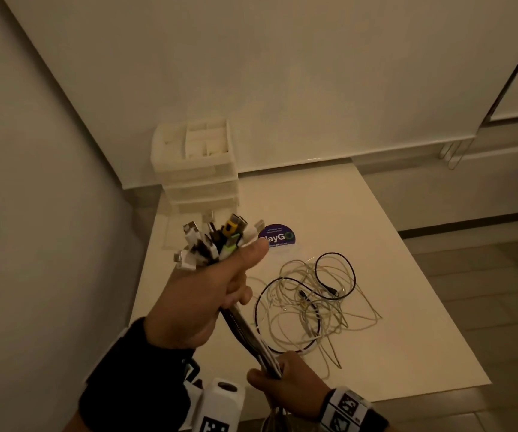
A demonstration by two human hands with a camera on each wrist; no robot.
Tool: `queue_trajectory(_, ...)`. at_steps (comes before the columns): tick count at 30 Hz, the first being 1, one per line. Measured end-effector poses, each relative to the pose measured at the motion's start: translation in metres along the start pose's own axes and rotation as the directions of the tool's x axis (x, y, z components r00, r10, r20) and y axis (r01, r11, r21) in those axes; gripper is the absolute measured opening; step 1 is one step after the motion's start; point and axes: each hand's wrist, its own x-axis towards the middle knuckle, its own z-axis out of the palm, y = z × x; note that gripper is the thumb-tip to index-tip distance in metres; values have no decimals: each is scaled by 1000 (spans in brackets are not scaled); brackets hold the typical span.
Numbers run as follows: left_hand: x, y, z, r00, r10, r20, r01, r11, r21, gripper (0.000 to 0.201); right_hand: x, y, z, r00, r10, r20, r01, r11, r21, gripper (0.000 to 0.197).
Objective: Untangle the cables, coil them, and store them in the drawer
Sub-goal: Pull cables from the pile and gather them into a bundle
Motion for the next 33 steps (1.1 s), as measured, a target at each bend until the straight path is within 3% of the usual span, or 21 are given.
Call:
queue_trajectory(6,7,-10,18,999,7,-39,-6,999,38,38,14,15,-3,998,14,-61,-18,998,-67,63)
queue_trajectory(12,20,-12,24,994,9,-107,-16,998,-68,48,8,10,-17,999,36,-17,-37,999,-15,45)
queue_trajectory(15,24,-10,32,991,13,-134,-13,1000,-3,57,-4,-5,-33,1000,10,8,-9,998,-56,50)
queue_trajectory(17,25,-12,39,990,46,-132,-46,999,4,54,-15,-11,-50,996,7,87,4,992,-128,22)
queue_trajectory(18,26,-14,42,989,59,-133,-61,998,-7,51,-21,-11,-62,994,-10,110,27,987,-157,20)
queue_trajectory(21,34,-23,46,983,56,-172,-63,997,-35,48,-45,-8,-112,976,-64,208,115,964,-240,54)
queue_trajectory(23,38,-26,48,980,38,-197,-49,997,-53,54,-44,-14,-154,979,-51,197,113,942,-317,61)
queue_trajectory(27,41,-26,50,982,-41,-185,11,987,-159,40,25,-19,-231,993,-115,-25,72,759,-647,38)
queue_trajectory(30,42,-30,50,985,-76,-154,50,985,-165,31,92,-2,-255,990,-10,-137,-103,613,-784,45)
queue_trajectory(33,42,-36,45,980,-110,-167,68,969,-238,18,133,17,-254,993,73,-97,-120,477,-870,56)
